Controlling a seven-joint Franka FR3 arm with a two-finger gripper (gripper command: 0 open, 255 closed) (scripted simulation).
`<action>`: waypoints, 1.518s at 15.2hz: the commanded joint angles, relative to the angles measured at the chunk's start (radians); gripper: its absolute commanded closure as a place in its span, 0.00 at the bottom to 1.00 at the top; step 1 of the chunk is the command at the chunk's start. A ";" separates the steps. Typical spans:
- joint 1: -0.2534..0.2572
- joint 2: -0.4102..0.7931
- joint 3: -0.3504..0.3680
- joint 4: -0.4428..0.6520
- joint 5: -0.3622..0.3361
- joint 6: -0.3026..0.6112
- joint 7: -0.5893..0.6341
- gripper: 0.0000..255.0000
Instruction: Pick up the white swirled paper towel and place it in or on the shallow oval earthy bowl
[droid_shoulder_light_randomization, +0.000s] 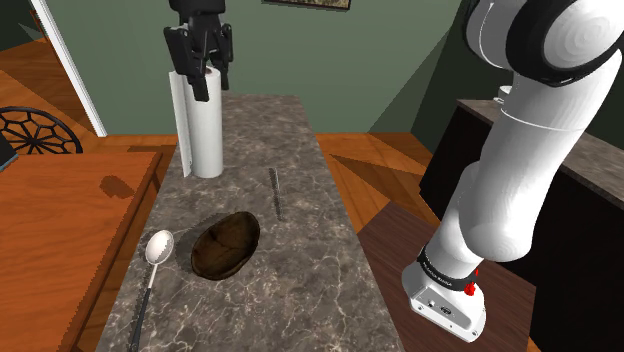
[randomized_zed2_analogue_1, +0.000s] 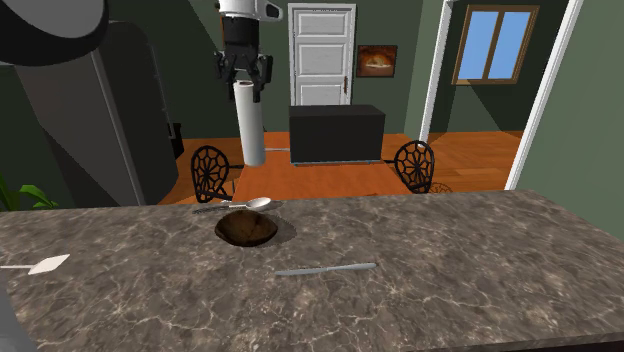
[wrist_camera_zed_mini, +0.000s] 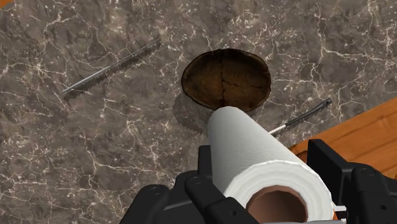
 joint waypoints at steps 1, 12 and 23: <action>0.009 -0.031 0.009 -0.038 0.010 0.008 0.020 1.00; 0.002 -0.080 0.004 -0.248 0.024 0.171 0.001 1.00; 0.001 -0.093 0.003 -0.412 0.029 0.322 -0.009 1.00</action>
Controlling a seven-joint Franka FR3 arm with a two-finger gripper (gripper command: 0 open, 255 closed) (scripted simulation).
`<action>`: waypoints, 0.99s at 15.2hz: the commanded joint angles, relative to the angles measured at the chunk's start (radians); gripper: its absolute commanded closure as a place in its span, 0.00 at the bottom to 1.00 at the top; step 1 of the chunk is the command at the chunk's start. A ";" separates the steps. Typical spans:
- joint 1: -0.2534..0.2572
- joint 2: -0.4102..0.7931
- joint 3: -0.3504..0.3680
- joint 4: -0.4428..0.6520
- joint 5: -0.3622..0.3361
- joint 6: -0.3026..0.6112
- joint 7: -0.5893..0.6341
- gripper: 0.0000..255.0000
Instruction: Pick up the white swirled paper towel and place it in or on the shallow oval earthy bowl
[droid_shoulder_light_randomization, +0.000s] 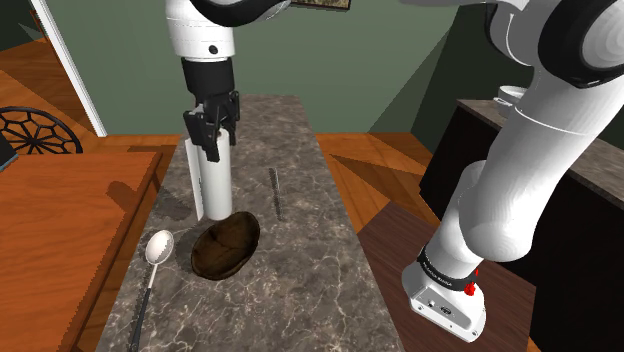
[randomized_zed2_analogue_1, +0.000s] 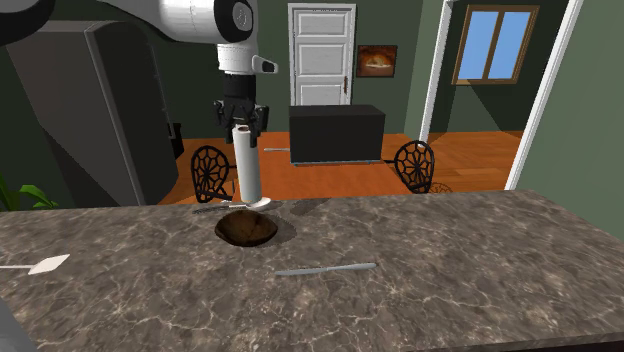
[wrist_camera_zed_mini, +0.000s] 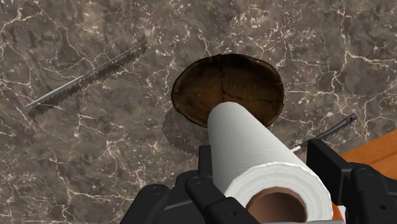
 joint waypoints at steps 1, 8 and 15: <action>0.001 0.001 0.001 -0.027 0.000 0.029 0.000 1.00; 0.001 0.005 0.001 -0.083 -0.001 0.088 -0.003 1.00; 0.001 0.005 0.001 -0.083 -0.001 0.088 -0.003 0.00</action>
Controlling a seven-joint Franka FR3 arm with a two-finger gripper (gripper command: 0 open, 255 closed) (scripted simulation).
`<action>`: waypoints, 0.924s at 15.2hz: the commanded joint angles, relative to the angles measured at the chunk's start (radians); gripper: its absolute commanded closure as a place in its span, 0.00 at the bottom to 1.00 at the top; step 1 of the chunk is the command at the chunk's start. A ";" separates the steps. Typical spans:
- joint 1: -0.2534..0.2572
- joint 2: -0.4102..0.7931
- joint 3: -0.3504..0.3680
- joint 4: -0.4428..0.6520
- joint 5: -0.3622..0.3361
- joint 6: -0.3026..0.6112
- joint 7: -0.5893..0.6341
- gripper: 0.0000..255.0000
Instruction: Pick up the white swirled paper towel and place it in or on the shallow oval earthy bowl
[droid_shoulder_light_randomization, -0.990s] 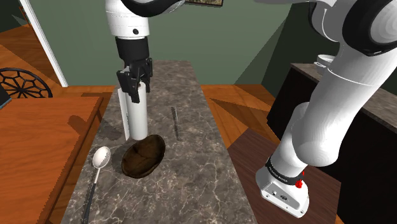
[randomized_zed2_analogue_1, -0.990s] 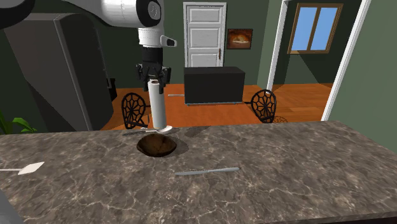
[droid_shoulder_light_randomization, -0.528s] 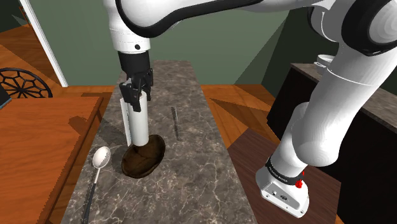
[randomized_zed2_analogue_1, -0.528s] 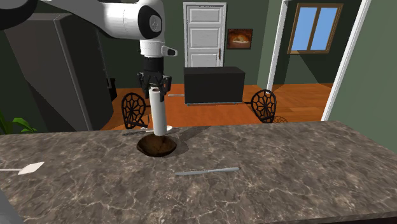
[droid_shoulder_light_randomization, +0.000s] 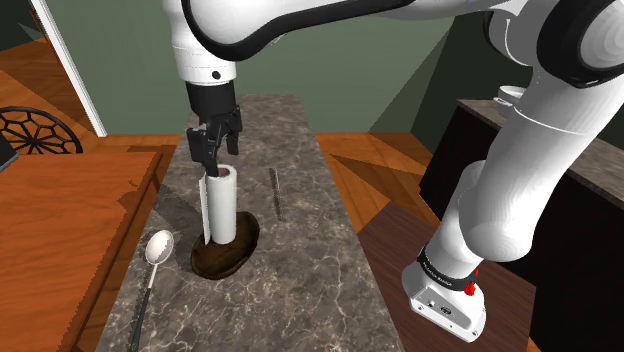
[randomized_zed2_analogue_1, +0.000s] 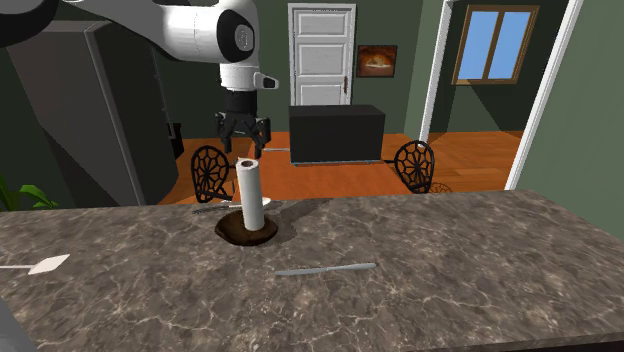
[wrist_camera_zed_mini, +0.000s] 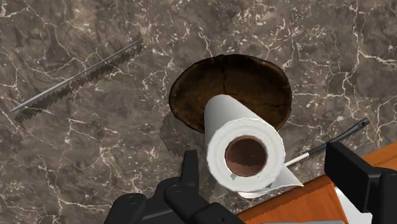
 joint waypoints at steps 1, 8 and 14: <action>0.000 0.000 0.000 0.000 0.000 0.000 0.000 0.00; -0.003 0.006 -0.002 0.134 -0.003 -0.128 0.003 0.00; -0.003 0.006 -0.002 0.134 -0.003 -0.128 0.003 0.00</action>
